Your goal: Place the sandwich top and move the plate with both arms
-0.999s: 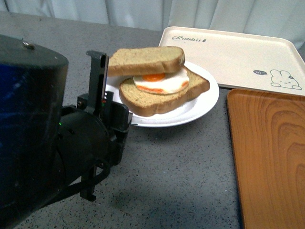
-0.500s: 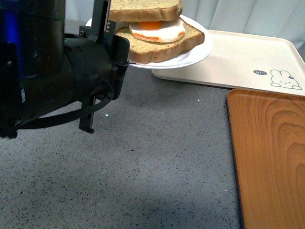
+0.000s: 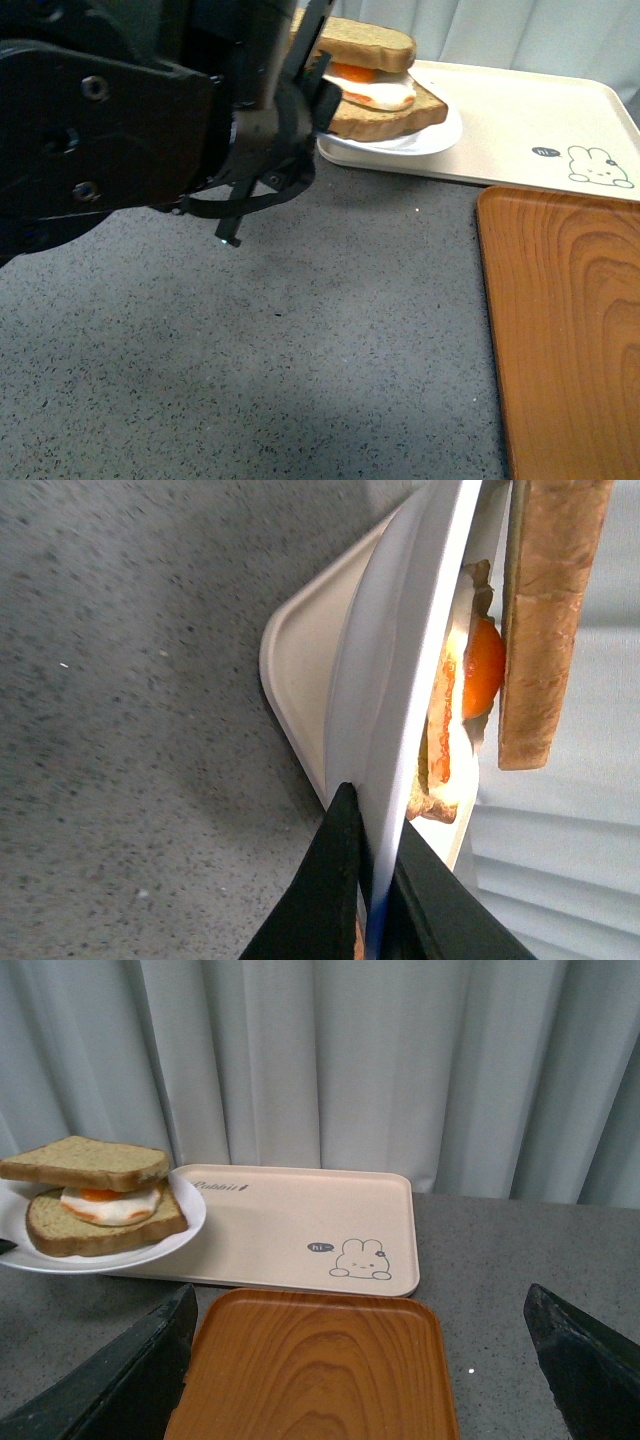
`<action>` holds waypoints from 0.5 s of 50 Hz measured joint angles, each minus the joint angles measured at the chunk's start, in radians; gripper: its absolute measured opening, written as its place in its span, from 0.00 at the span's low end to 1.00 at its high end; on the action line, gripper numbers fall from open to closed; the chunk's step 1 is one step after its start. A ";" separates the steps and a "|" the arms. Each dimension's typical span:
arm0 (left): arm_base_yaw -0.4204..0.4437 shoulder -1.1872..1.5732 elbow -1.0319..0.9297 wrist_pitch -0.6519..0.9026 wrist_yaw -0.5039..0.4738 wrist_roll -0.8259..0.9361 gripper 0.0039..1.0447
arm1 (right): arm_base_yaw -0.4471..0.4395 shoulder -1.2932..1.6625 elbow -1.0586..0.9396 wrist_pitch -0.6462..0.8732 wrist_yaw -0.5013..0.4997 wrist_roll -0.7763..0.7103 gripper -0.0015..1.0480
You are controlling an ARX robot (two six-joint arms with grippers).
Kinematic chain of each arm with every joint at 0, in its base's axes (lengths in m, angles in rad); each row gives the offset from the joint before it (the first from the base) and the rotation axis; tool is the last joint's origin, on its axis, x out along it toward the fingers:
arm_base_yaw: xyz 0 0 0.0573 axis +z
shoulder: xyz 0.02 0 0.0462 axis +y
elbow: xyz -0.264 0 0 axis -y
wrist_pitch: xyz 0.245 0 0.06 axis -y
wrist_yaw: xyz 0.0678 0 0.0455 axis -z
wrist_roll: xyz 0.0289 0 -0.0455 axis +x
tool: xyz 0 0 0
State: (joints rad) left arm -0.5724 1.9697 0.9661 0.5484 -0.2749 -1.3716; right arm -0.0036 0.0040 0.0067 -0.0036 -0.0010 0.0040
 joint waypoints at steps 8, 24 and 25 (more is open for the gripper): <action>-0.035 0.033 0.075 -0.037 -0.011 0.009 0.04 | 0.000 0.000 0.000 0.000 0.000 0.000 0.91; -0.090 0.106 0.180 -0.078 -0.021 0.006 0.04 | 0.000 0.000 0.000 0.000 0.000 0.000 0.91; -0.092 0.116 0.190 -0.078 -0.022 0.004 0.04 | 0.000 0.000 0.000 0.000 0.000 0.000 0.91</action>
State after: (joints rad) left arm -0.6647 2.0853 1.1557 0.4706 -0.2966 -1.3678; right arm -0.0036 0.0040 0.0063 -0.0036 -0.0010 0.0040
